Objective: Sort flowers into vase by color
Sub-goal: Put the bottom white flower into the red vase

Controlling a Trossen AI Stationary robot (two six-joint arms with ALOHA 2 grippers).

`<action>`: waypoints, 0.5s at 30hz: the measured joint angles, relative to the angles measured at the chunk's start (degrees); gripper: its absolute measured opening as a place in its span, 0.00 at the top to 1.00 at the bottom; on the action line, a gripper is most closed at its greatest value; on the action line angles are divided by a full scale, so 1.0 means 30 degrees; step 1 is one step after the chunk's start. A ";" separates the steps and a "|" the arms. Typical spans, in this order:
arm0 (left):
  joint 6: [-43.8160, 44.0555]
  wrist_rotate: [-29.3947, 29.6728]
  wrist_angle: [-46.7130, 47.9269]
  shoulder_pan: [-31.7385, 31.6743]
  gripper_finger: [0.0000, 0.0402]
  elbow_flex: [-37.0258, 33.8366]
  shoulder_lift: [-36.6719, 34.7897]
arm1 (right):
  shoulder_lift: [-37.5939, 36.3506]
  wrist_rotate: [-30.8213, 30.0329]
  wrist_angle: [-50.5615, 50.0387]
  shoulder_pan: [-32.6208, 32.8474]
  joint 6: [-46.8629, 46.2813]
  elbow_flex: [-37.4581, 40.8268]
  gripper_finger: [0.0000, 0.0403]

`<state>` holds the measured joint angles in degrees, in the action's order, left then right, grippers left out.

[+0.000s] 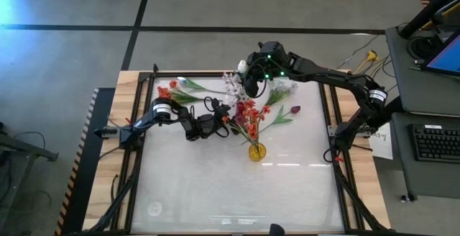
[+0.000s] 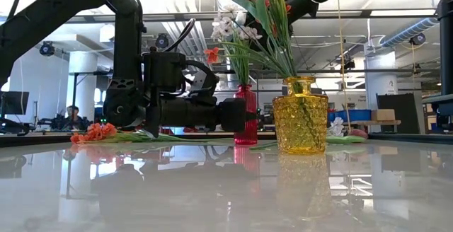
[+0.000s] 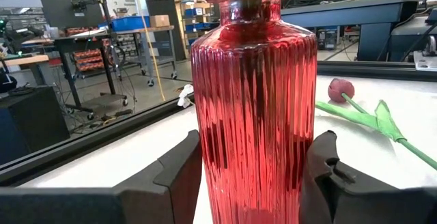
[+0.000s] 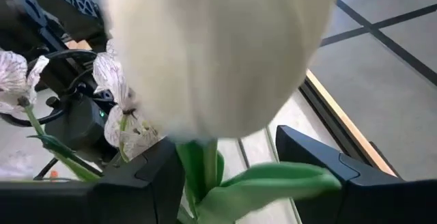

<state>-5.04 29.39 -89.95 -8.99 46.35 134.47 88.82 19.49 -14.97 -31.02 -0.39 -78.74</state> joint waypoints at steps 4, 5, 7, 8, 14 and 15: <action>0.0000 0.0006 0.0000 0.0000 0.59 0.0000 0.0000 | -0.0111 0.0479 0.0203 -0.0216 0.0086 -0.0007 0.48; 0.0000 0.0000 0.0000 0.0000 0.59 0.0000 0.0000 | -0.0111 0.0486 0.0237 -0.0235 0.0092 -0.0007 0.48; 0.0000 0.0007 0.0000 0.0000 0.59 0.0000 0.0000 | -0.0111 0.0493 0.0244 -0.0228 0.0141 -0.0007 0.49; 0.0000 0.0007 0.0006 0.0000 0.59 0.0000 0.0000 | -0.0111 0.0499 0.0258 -0.0228 0.0143 -0.0007 0.51; 0.0000 0.0007 0.0000 0.0000 0.59 0.0000 0.0000 | -0.0286 0.0501 0.0215 -0.0221 0.0163 -0.0007 0.68; 0.0000 0.0007 0.0003 0.0000 0.59 0.0000 0.0000 | -0.0322 0.0508 0.0222 -0.0213 0.0198 -0.0007 0.72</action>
<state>-5.04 29.41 -89.94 -8.99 46.35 134.47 87.86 21.02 -14.31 -31.66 0.20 -78.76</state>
